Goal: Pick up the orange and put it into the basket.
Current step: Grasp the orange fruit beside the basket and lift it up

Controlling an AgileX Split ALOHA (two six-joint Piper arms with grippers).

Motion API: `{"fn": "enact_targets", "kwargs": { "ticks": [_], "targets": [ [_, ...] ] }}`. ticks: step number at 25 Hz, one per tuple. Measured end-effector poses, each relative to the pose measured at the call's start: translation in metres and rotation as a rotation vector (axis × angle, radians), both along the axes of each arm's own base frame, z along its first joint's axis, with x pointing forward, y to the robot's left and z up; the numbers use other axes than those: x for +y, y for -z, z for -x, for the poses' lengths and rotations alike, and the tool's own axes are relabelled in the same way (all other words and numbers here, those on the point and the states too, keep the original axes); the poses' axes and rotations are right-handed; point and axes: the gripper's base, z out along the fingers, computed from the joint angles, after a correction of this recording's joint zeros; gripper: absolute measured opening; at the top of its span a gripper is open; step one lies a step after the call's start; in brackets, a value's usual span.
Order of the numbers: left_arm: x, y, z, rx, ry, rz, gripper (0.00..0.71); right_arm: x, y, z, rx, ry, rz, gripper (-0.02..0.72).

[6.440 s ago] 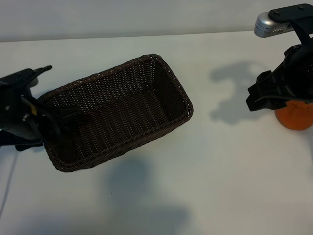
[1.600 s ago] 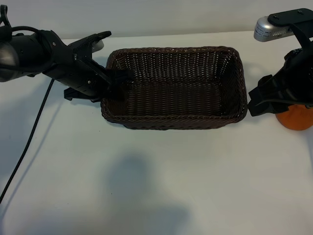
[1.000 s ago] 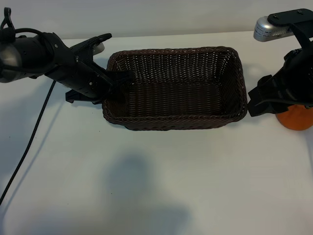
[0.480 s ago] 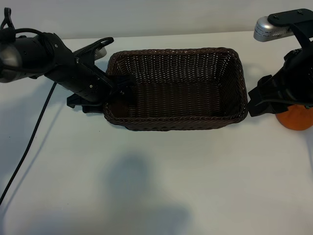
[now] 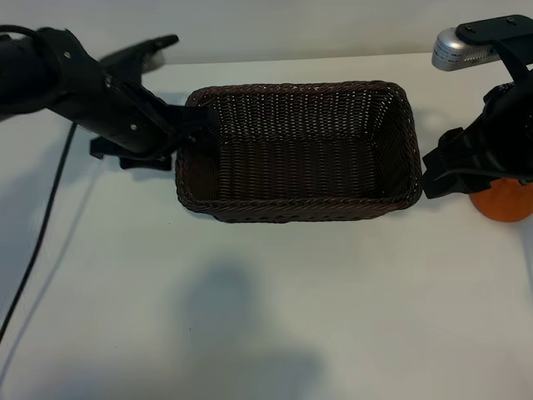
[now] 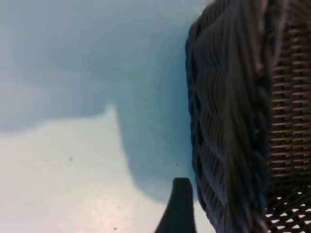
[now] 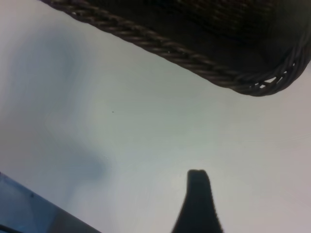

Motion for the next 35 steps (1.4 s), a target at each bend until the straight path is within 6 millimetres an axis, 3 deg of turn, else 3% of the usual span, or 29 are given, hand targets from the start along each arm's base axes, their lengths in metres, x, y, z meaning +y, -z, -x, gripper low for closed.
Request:
{"fn": "enact_targets", "kwargs": {
  "ticks": [10,19,26,31,35],
  "targets": [
    [0.008,-0.052,0.015,-0.088,0.04,-0.037,0.636,0.0,0.0,0.0,0.0,-0.001,0.0,0.525],
    [0.032,-0.102,0.004,-0.13,-0.004,-0.331,0.613,0.0,0.0,0.0,0.001,0.001,-0.003,0.525],
    [0.042,-0.114,0.008,-0.123,0.022,-0.396,0.6,0.0,0.0,0.0,0.004,-0.001,-0.003,0.525],
    [0.079,-0.142,0.02,-0.166,-0.059,-0.399,0.596,0.0,0.0,0.0,0.005,-0.001,-0.004,0.525],
    [0.123,-0.166,0.04,-0.185,-0.137,-0.375,0.596,0.0,0.0,0.0,0.005,-0.001,-0.004,0.525]
  ]
}}
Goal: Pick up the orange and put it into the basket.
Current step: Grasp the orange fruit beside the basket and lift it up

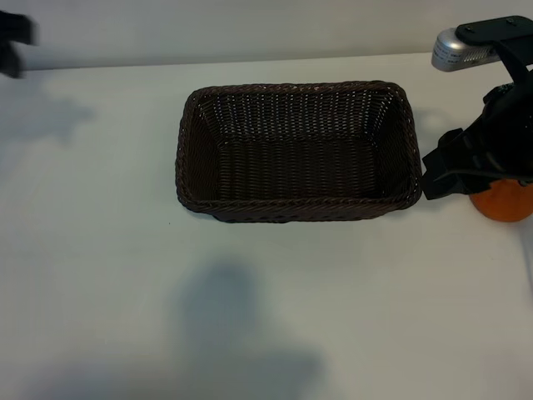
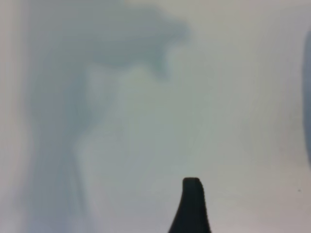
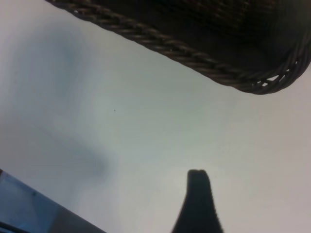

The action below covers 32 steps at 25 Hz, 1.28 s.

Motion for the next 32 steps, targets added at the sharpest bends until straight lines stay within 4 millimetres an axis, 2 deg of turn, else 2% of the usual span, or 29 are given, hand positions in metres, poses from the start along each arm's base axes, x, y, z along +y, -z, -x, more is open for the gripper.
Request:
{"fn": "enact_targets", "kwargs": {
  "ticks": [2,5,12,14,17,19,21,28,32],
  "targets": [
    [0.02,-0.013,0.013,-0.036,-0.042,0.025,0.596,0.0,0.0,0.0,0.0,-0.001,0.0,0.524],
    [0.031,-0.031,0.03,-0.099,-0.072,0.053,0.596,0.0,0.0,0.0,0.0,-0.001,0.0,0.524],
    [0.023,-0.06,0.068,-0.161,-0.021,0.055,0.596,0.0,0.0,0.0,0.0,-0.001,0.0,0.524],
    [0.019,-0.073,0.087,-0.224,-0.007,0.05,0.596,0.0,0.0,0.0,-0.001,-0.001,0.001,0.524],
    [0.013,-0.087,0.126,-0.349,0.002,0.04,0.595,0.0,0.0,0.0,-0.002,-0.001,0.003,0.524],
    [0.009,-0.083,0.15,-0.399,0.004,0.044,0.596,0.0,0.0,0.0,-0.002,-0.001,0.003,0.524],
    [0.004,-0.078,0.183,-0.476,0.008,0.038,0.596,0.0,0.0,0.0,-0.002,-0.003,0.003,0.524],
    [-0.006,-0.033,0.255,-0.664,0.011,0.008,0.596,0.0,0.0,0.0,-0.003,-0.004,0.004,0.524],
    [-0.008,-0.002,0.274,-0.686,0.017,-0.002,0.596,0.0,0.0,0.0,-0.003,-0.004,0.004,0.524]
  ]
}}
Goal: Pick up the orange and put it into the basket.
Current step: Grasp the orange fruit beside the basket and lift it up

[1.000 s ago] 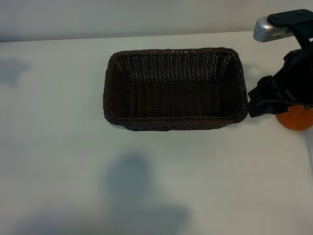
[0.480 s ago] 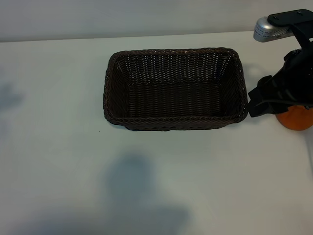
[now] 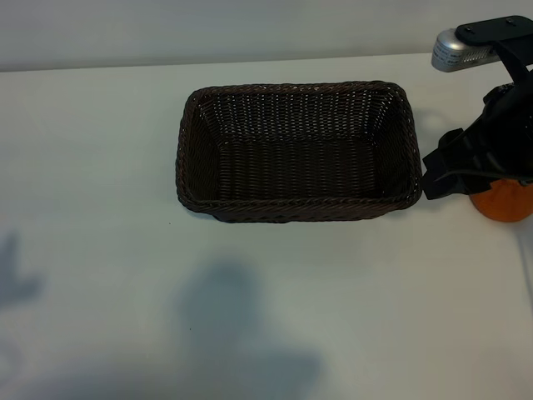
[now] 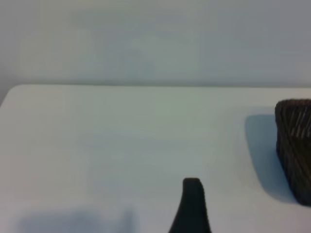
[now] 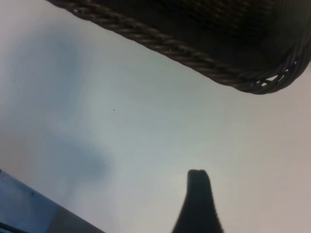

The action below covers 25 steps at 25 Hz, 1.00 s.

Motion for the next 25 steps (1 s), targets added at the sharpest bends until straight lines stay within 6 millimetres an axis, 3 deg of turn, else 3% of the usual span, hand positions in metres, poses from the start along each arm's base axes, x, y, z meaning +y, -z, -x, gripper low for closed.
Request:
{"fn": "enact_targets", "kwargs": {
  "ticks": [8,16,25],
  "targets": [
    [-0.004,0.044,-0.002,0.066,0.036,0.047,0.594,0.0,0.0,0.0,0.0,0.0,0.0,0.524],
    [-0.007,0.077,0.009,0.103,0.051,0.048,0.594,0.0,0.0,0.0,0.0,0.0,0.0,0.524],
    [-0.004,0.081,0.041,0.07,0.016,-0.061,0.594,0.0,0.0,0.0,-0.006,-0.013,0.004,0.524]
  ]
}}
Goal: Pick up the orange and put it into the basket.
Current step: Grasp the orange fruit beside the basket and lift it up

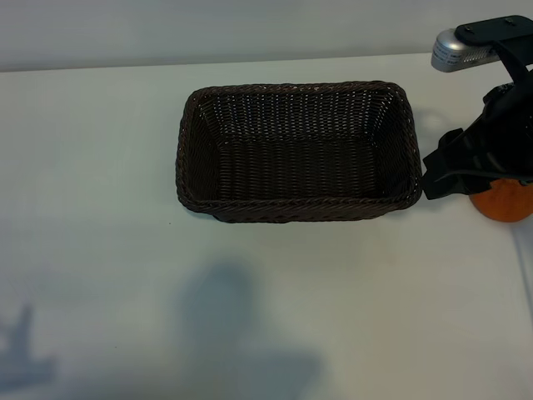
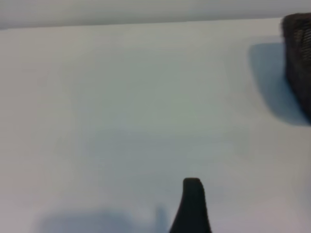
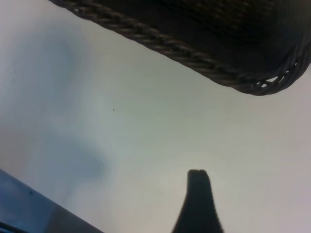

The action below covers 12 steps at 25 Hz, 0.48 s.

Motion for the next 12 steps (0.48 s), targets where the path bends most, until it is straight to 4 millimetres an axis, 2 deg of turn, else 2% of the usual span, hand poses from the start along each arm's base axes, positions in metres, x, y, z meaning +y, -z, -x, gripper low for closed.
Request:
{"fn": "enact_targets", "kwargs": {
  "ticks": [7,12],
  "targets": [
    [0.003,0.003,0.002,0.032,-0.03,-0.026,0.594,0.0,0.0,0.0,-0.003,-0.008,0.002,0.524],
    [0.003,0.011,0.006,0.124,-0.046,0.018,0.594,0.0,0.0,0.0,-0.004,-0.009,0.002,0.524]
  ]
}}
